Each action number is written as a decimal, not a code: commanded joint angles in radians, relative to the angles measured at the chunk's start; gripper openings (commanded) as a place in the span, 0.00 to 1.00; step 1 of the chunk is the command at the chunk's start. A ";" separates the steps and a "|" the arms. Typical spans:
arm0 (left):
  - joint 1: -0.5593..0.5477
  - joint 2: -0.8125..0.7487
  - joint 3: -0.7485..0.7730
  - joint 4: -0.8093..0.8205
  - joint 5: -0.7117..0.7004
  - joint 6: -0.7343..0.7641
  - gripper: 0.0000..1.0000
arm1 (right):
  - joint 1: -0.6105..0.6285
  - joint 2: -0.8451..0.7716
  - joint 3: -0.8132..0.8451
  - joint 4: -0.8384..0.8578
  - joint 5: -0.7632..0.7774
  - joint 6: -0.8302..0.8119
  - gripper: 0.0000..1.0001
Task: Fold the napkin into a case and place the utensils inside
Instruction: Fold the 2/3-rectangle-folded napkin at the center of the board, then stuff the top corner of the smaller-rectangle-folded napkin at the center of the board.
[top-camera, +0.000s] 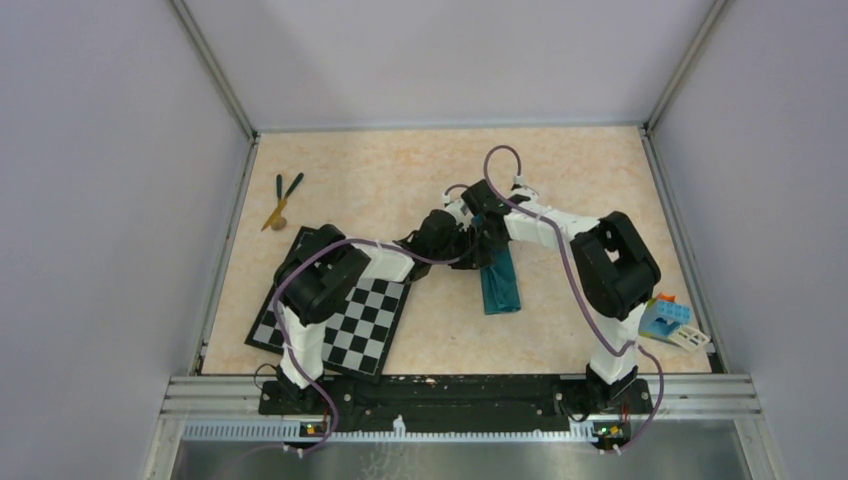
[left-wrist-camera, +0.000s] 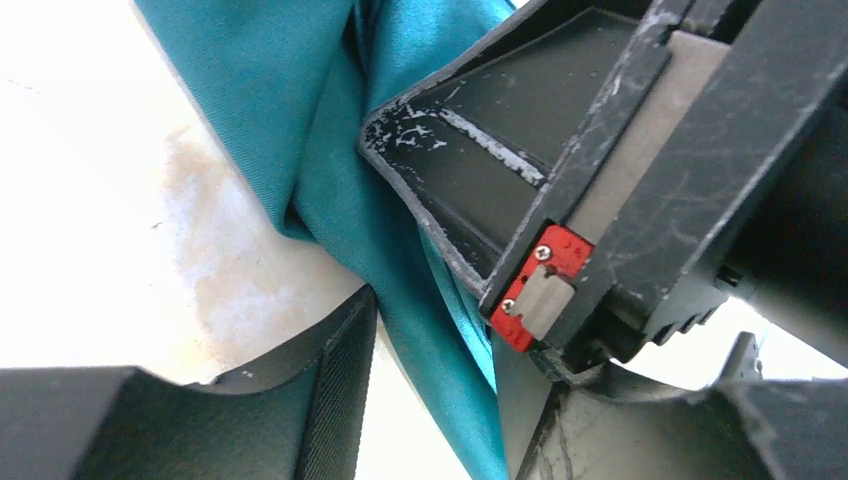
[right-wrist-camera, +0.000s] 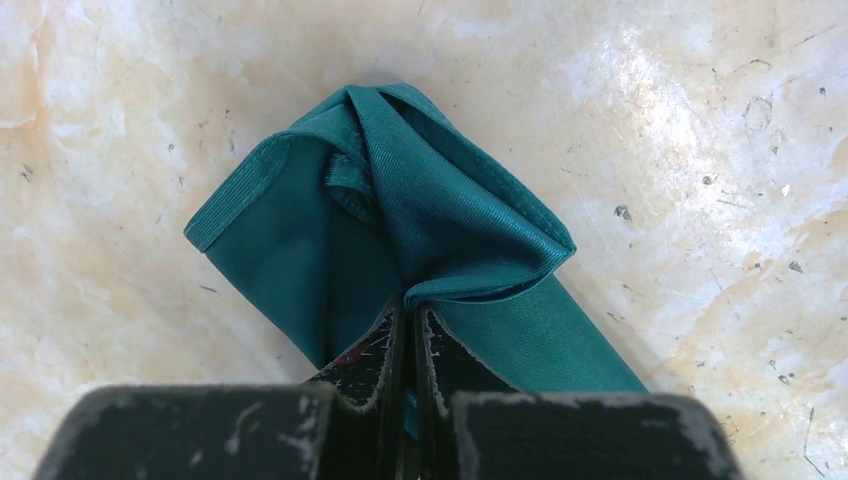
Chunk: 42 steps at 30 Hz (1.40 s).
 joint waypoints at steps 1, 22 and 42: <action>-0.009 0.061 0.011 -0.194 -0.211 0.039 0.49 | 0.018 -0.058 0.007 0.010 -0.063 0.023 0.00; -0.008 0.088 0.036 -0.267 -0.211 0.030 0.33 | -0.221 -0.404 -0.287 0.319 -0.549 -0.510 0.59; -0.016 0.049 0.029 -0.267 -0.177 0.028 0.33 | -0.399 -0.228 -0.303 0.576 -0.813 -0.620 0.52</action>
